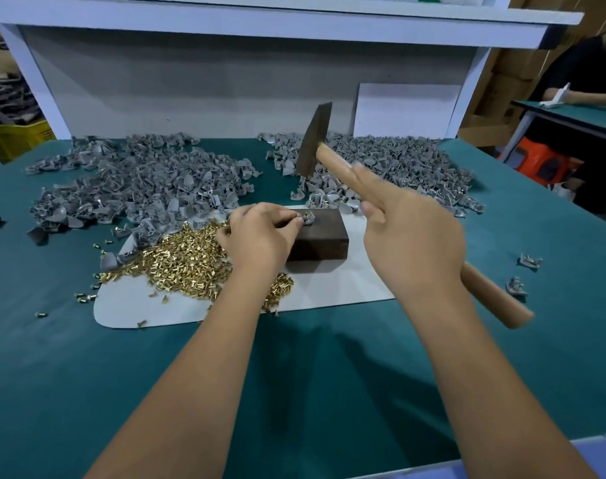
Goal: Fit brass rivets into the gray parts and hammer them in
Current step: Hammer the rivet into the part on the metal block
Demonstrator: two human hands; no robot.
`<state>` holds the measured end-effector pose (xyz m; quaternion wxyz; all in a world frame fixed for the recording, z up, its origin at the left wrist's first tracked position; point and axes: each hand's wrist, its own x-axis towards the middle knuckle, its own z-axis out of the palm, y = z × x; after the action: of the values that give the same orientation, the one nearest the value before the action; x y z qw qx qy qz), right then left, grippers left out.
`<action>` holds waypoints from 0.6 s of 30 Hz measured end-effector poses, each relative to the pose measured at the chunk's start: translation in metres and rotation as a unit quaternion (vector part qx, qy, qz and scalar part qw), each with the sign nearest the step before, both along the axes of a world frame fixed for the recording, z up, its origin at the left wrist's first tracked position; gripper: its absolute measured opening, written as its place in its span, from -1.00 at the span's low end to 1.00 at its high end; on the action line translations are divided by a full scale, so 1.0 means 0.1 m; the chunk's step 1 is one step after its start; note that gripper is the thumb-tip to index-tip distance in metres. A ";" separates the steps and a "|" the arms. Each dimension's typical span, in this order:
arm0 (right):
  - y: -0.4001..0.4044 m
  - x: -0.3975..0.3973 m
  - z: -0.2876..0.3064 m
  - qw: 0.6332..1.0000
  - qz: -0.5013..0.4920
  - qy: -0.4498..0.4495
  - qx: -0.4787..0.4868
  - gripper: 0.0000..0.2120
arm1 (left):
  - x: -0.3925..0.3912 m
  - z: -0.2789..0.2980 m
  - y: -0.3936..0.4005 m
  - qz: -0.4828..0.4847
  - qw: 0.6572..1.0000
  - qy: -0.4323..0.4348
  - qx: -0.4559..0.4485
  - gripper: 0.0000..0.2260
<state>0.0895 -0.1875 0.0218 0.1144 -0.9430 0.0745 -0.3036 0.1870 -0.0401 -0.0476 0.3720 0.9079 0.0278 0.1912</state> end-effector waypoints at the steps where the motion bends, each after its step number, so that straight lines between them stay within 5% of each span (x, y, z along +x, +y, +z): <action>1: 0.00 -0.02 -0.03 1.000 -0.003 0.010 -0.002 -0.56 | 0.00 -0.01 0.00 -0.002 1.000 -0.003 -0.001 -0.86; 5: -0.01 -0.07 -0.11 0.995 0.013 0.103 -0.013 -0.56 | -0.01 -0.01 0.03 -0.015 1.000 0.002 0.000 -0.88; 10: -0.02 -0.07 -0.06 1.000 -0.020 -0.009 0.011 -0.55 | 0.00 -0.02 0.00 -0.003 1.000 -0.025 -0.001 -0.90; 14: 0.01 -0.11 -0.13 0.994 0.005 0.071 -0.078 -0.45 | -0.01 -0.01 0.00 -0.012 0.999 -0.014 -0.032 -0.91; 18: 0.04 -0.09 -0.04 0.997 -0.017 0.017 -0.073 -0.44 | -0.01 0.01 -0.02 0.008 1.000 0.004 -0.011 -0.88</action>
<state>0.0807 -0.1832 0.0180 0.0383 -0.9525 0.0702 -0.2939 0.1862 -0.0419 -0.0462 0.3800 0.9043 0.0385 0.1906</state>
